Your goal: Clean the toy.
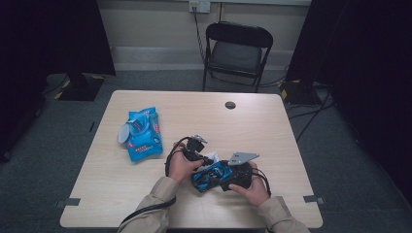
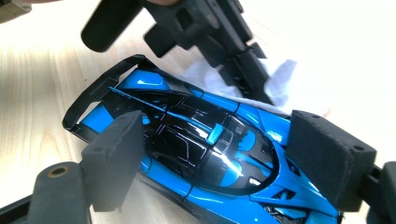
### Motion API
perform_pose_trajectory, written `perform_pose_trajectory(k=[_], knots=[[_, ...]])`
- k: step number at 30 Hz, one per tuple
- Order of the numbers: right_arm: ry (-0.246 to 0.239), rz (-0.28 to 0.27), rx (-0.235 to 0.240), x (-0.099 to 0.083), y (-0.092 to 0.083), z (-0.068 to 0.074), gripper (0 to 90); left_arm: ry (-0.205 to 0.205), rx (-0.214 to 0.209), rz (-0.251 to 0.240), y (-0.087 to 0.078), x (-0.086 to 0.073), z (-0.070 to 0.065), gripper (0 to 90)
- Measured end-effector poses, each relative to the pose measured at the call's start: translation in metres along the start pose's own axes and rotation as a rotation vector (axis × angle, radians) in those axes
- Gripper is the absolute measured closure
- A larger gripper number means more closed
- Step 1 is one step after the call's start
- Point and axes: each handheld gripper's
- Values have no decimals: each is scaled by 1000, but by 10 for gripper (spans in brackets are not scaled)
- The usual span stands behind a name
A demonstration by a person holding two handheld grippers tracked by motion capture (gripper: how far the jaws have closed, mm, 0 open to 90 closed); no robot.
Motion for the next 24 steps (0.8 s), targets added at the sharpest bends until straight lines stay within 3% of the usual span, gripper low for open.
perform_pose_trajectory(k=[12, 24], knots=[[-1, 7, 1, 1, 0, 0, 187, 22, 18, 33, -14, -11, -1, 825], [-1, 10, 1, 1, 0, 0, 187, 20, 21, 46, -29, -25, 1, 826]])
Point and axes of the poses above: each handheld gripper's, and its own axes: y roughly forward along the jaws, x roughly out of its top, z roughly to its left, and after that the axes turned 1 degree about -x, right-handed
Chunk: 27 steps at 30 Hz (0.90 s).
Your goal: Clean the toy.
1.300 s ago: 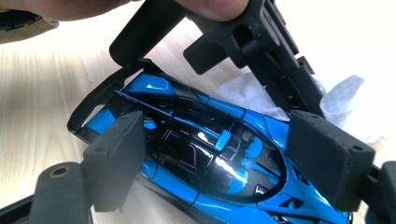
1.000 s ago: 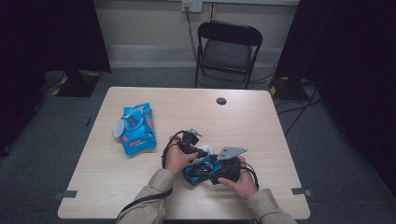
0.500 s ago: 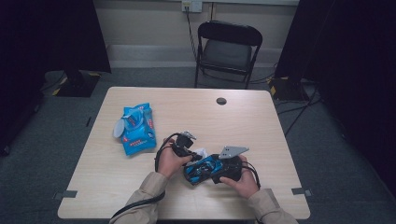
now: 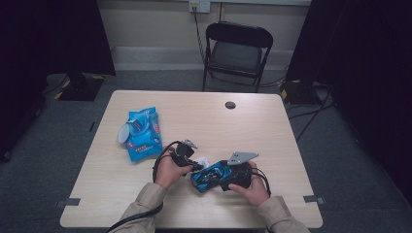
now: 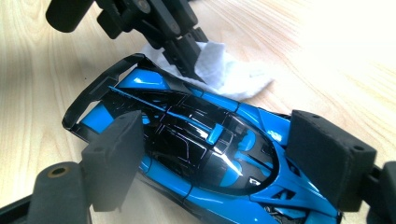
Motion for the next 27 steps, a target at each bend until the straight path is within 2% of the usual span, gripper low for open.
perform_pose_trajectory(k=[4, 13, 16, 22, 27], knots=[[-1, 2, 0, 0, 0, 0, 187, 2, 6, 8, -5, -5, 0, 825], [1, 3, -1, 0, 0, 1, 187, -14, 3, -9, -14, -18, 2, 825], [0, 2, -1, 0, 0, 1, 187, -30, -1, -13, -17, -22, 3, 825], [0, 3, -1, 0, 0, 0, 187, -33, 6, 8, -26, -30, 3, 825], [1, 2, -2, 0, 0, 1, 187, -35, 36, -15, -36, -26, 7, 825]])
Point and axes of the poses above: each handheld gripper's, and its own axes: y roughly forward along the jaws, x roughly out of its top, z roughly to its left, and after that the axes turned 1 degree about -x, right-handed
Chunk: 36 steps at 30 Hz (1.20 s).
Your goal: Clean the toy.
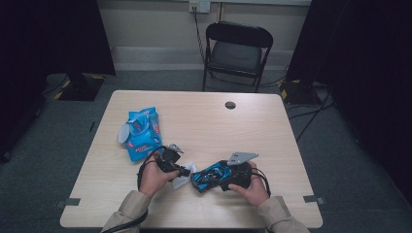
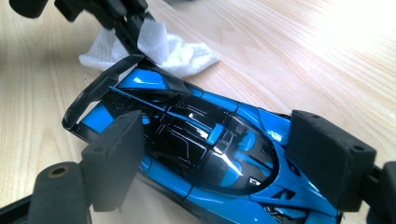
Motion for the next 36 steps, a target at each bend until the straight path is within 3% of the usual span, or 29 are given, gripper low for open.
perform_pose_trajectory(k=[5, 10, 11, 12, 17, 24, 28, 36], knots=[[0, 0, 1, 0, 0, 0, 187, 9, 19, -51, -2, 21, 0, 825], [0, -1, 0, 0, 0, 0, 187, 14, 22, -64, 15, 51, -3, 825], [0, -1, 0, 0, 0, 0, 187, 14, 22, -64, 15, 51, -3, 825], [-1, -1, 1, 0, 0, 0, 187, 13, 19, -69, 26, 63, -4, 825], [1, -6, 2, -1, 0, 0, 187, 28, 4, -43, 59, 85, -13, 825], [0, -13, 2, -2, 0, -1, 187, 31, -21, 13, 90, 90, -18, 824], [0, -15, 2, -2, 0, -1, 187, 17, -51, -8, 93, 88, -19, 823], [1, -14, 1, -2, 0, -1, 187, 13, -49, -7, 88, 82, -19, 824]])
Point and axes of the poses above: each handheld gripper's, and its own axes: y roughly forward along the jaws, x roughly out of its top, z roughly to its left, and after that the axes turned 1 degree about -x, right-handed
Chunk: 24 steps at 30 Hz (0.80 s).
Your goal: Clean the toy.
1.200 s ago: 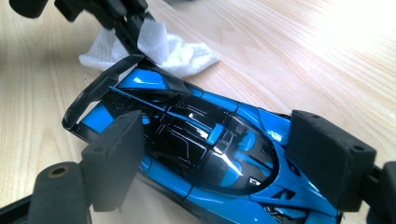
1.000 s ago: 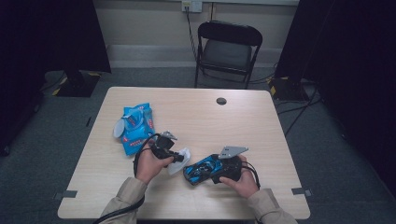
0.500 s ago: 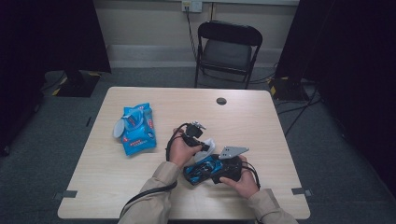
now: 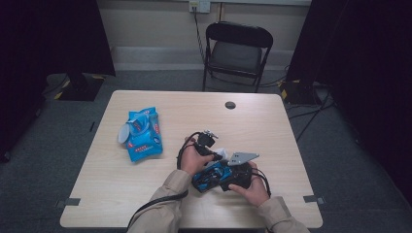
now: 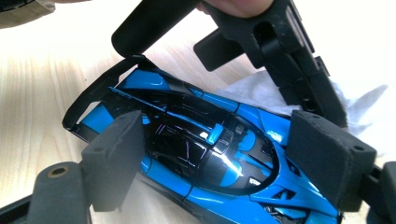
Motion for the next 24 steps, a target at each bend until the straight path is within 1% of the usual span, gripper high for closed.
perform_pose_trajectory(k=[5, 6, 10, 12, 14, 15, 17, 18, 21, 24], knots=[[0, -1, 1, 0, 0, 0, 187, 2, -3, 3, -6, -6, 1, 824], [0, -1, 1, 0, 0, 0, 187, -4, -4, 1, -7, -7, 1, 825], [-2, -2, 0, 0, 0, 0, 187, 1, -4, 24, -13, -11, 2, 825], [-1, -1, 1, 0, 0, 0, 187, 11, -3, 37, -16, -13, 3, 824], [-1, -1, 1, 0, 0, 0, 187, 10, -5, 41, -19, -15, 3, 825], [-2, 0, 2, 0, 0, 0, 187, 3, -5, 40, -20, -17, 3, 824], [-2, -1, 0, 0, 0, 0, 187, 9, -10, 50, -23, -20, 5, 824], [-2, -1, 0, 0, 0, 0, 187, 0, -10, 46, -24, -21, 4, 824], [-1, -1, 0, 0, 0, 0, 187, 6, -10, 49, -27, -25, 5, 824], [-1, 0, 0, 0, 0, 0, 187, 1, -9, 51, -30, -27, 5, 824]])
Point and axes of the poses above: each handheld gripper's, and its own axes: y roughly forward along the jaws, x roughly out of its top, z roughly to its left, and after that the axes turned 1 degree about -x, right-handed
